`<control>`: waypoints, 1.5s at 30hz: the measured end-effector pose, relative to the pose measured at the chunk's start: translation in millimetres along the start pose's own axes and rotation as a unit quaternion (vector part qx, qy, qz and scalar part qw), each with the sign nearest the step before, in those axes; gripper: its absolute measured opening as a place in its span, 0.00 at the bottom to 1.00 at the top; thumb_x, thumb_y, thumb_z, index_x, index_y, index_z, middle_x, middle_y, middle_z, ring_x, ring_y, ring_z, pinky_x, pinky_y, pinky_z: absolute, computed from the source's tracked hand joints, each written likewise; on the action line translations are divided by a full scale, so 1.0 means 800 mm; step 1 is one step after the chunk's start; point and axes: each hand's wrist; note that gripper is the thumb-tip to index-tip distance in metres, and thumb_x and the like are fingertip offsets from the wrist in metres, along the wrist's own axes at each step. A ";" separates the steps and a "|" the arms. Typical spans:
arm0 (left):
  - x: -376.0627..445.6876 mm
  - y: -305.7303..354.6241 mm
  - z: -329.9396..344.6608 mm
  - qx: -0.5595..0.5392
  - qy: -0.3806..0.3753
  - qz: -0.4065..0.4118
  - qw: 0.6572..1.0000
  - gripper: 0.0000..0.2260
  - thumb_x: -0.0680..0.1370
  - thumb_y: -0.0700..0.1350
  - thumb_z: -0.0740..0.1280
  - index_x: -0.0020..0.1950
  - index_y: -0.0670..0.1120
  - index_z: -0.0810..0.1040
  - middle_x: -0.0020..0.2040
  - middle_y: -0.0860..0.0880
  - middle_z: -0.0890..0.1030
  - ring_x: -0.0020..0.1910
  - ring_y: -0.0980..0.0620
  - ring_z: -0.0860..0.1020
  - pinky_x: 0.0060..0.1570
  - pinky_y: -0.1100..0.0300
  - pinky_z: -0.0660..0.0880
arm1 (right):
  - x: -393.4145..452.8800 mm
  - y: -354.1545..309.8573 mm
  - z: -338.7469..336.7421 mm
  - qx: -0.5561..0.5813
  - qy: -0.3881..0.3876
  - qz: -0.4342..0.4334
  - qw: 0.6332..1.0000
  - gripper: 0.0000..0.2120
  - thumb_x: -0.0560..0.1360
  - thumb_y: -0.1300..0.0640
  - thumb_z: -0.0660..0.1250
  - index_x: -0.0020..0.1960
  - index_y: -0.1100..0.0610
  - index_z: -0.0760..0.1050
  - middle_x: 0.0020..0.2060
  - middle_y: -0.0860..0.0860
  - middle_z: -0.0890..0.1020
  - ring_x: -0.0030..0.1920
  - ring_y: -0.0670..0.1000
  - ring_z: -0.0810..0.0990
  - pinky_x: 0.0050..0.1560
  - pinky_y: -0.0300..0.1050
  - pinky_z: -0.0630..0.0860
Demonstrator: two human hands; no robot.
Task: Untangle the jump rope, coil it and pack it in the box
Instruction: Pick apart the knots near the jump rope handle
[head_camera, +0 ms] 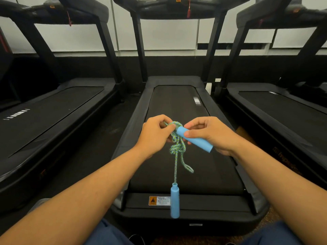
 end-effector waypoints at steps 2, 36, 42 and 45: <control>-0.004 0.004 0.002 -0.027 -0.027 -0.006 0.999 0.03 0.79 0.39 0.70 0.47 0.43 0.82 0.40 0.41 0.83 0.35 0.47 0.84 0.43 0.43 0.84 | 0.001 0.001 0.005 -0.013 0.026 -0.016 0.999 0.10 0.70 0.65 0.78 0.51 0.62 0.83 0.45 0.60 0.87 0.40 0.54 0.86 0.45 0.48 0.82; -0.011 0.015 0.001 -0.099 -0.073 0.070 0.990 0.06 0.82 0.38 0.67 0.47 0.48 0.79 0.42 0.49 0.82 0.43 0.53 0.80 0.48 0.55 0.80 | -0.008 -0.002 0.001 0.187 -0.031 -0.045 0.981 0.12 0.73 0.54 0.68 0.49 0.63 0.77 0.38 0.59 0.85 0.34 0.54 0.86 0.28 0.42 0.80; -0.017 0.020 0.009 -0.230 -0.103 -0.009 0.968 0.07 0.83 0.42 0.62 0.51 0.39 0.76 0.49 0.32 0.78 0.50 0.36 0.77 0.58 0.35 0.76 | -0.006 -0.005 0.000 0.169 -0.044 -0.036 0.984 0.20 0.68 0.48 0.71 0.51 0.63 0.77 0.38 0.59 0.85 0.32 0.52 0.84 0.24 0.40 0.78; -0.019 0.029 0.008 -0.277 -0.117 -0.019 0.954 0.06 0.84 0.40 0.60 0.53 0.38 0.74 0.52 0.31 0.79 0.50 0.35 0.79 0.58 0.31 0.74 | -0.004 -0.002 -0.006 0.155 -0.046 -0.035 0.986 0.18 0.70 0.49 0.71 0.50 0.63 0.78 0.38 0.58 0.85 0.32 0.52 0.84 0.25 0.41 0.78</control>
Point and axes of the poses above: each hand's wrist, its own x-axis towards the middle knuckle, its own z-axis out of the palm, y = z × x
